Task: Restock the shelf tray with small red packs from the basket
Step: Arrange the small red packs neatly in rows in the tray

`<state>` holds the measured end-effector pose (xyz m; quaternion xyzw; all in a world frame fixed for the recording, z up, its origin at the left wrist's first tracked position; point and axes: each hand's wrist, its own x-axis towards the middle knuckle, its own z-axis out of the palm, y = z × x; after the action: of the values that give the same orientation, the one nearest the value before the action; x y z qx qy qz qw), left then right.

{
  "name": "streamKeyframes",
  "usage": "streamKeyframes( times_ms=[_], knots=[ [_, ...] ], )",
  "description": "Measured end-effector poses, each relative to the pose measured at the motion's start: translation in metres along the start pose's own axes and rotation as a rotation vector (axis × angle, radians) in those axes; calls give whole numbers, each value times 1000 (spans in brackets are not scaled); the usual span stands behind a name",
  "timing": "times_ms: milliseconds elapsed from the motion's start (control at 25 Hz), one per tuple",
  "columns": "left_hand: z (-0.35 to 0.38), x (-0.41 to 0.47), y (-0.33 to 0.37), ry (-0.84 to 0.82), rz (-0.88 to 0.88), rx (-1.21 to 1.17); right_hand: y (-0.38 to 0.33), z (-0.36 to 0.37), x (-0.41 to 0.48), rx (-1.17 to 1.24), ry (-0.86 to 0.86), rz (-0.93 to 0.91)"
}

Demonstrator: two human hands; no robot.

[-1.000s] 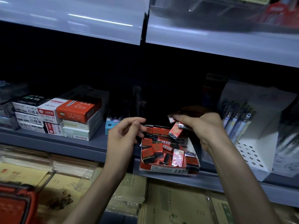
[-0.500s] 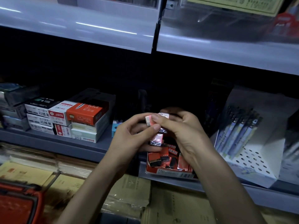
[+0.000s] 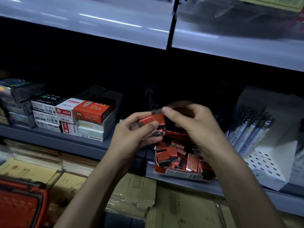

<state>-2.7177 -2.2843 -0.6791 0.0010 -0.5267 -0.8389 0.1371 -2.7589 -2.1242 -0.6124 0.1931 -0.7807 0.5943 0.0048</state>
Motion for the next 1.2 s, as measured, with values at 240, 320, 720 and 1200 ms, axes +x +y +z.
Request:
streamKeyframes(
  times_ms=[240, 320, 720, 1200],
  knots=[
    [-15, 3, -9, 180, 42, -27, 4, -19, -10, -600, -370, -73],
    [-19, 4, -12, 226, 40, -35, 10, -10, -12, -677, -473, -71],
    [-21, 1, -16, 270, 20, -32, 12, -29, -19, -735, -318, -41],
    [-21, 2, -17, 288, 19, -18, 5, -39, -18, -567, -364, 3]
  ],
)
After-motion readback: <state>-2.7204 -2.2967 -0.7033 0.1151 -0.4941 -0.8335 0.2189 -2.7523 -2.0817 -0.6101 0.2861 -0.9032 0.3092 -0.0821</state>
